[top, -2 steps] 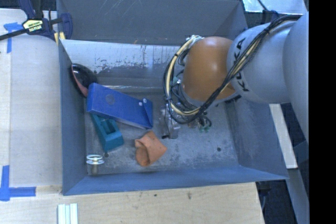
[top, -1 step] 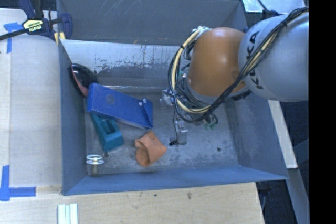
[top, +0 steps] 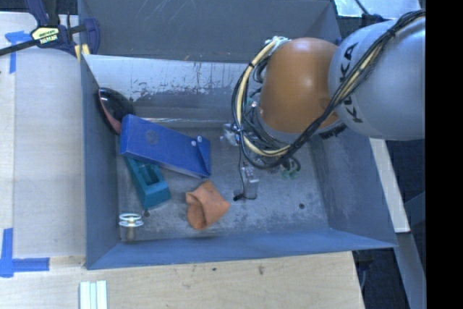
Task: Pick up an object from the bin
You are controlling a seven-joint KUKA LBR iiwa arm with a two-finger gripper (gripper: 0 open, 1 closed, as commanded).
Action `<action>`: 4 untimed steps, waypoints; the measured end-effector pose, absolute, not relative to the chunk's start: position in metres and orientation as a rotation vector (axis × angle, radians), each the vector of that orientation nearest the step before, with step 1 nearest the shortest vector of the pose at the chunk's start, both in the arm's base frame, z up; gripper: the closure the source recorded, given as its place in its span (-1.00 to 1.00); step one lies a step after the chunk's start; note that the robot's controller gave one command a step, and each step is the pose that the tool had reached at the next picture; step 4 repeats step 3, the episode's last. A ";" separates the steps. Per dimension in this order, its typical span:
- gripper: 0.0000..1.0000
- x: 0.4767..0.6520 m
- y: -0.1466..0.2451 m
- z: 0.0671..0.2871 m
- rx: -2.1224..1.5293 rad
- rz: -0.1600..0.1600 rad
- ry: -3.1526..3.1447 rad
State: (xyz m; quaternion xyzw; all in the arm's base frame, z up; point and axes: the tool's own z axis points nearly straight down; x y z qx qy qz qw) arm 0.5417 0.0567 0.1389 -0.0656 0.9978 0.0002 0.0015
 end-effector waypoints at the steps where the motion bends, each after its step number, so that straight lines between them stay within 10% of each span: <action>1: -1.00 0.536 0.069 0.109 -0.291 -0.001 3.120; 2: -1.00 0.526 0.088 0.078 -0.377 -0.001 3.109; 3: 1.00 0.521 0.105 0.076 -0.672 0.000 3.061; 4: 1.00 0.521 0.105 0.076 -0.672 0.000 3.061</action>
Offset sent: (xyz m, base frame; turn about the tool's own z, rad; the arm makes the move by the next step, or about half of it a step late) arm -0.0216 0.0375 -0.0689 -0.1222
